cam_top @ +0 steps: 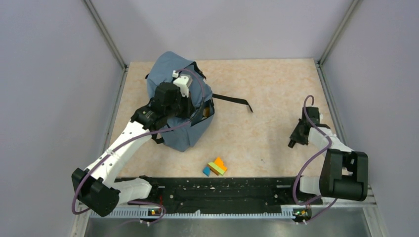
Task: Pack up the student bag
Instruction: Pick up the stationery from the center of the board.
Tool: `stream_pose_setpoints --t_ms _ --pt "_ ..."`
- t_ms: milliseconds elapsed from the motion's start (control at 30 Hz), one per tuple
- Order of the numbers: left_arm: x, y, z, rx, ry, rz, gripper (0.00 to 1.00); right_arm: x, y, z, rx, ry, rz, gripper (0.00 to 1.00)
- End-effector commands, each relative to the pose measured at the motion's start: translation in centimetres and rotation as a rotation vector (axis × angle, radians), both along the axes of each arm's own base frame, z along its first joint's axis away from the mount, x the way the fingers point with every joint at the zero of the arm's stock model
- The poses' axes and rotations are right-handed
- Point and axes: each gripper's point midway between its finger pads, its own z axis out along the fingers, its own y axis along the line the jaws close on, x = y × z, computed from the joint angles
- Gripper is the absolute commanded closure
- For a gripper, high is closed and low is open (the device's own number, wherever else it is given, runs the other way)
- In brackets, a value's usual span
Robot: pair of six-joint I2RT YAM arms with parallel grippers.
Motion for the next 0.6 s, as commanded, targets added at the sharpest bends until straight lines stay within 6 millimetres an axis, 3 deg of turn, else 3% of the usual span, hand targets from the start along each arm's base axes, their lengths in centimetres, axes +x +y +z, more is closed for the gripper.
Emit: stream_pose_setpoints --t_ms 0,100,233,367,567 --pt "0.6 -0.5 4.8 -0.114 -0.133 0.012 0.94 -0.1 1.4 -1.3 0.072 0.04 0.043 0.87" --pt "0.6 -0.4 4.8 -0.113 -0.135 0.016 0.94 0.3 2.5 -0.9 0.1 0.011 0.091 1.0" --pt "0.7 -0.3 4.8 -0.107 -0.139 0.021 0.94 1.5 5.4 1.4 0.108 -0.087 0.206 1.0" --pt "0.9 -0.3 4.4 -0.1 -0.13 0.024 0.94 3.0 11.5 5.2 0.234 -0.249 0.368 1.0" --pt "0.9 -0.5 4.2 -0.101 -0.122 0.018 0.94 4.5 21.9 12.6 0.311 -0.479 0.655 1.0"
